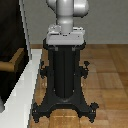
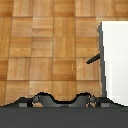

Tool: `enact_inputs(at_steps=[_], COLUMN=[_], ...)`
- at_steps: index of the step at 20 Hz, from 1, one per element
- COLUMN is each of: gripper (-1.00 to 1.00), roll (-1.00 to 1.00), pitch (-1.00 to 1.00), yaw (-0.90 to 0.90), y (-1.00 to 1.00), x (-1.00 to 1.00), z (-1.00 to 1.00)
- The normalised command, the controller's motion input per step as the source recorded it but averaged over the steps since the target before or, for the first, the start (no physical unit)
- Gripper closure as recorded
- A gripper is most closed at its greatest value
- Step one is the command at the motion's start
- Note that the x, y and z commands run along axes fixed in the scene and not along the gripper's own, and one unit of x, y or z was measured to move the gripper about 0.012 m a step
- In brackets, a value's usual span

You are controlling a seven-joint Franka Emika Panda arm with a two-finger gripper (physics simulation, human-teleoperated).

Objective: Open the door by pressing down and pulling on the handle.

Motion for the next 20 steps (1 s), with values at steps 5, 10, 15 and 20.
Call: enact_inputs(at_steps=[5, 10, 15, 20], gripper=[-1.0, -1.0, -1.0, -1.0], roll=[0.0, 0.0, 0.0, 0.0], pitch=[0.0, 0.0, 0.0, 0.0], yaw=[0.0, 0.0, 0.0, 0.0], y=[0.0, -0.8, -0.6, -0.6], x=[0.0, 0.0, 0.0, 0.0], z=[0.6, 0.0, 0.0, 0.0])
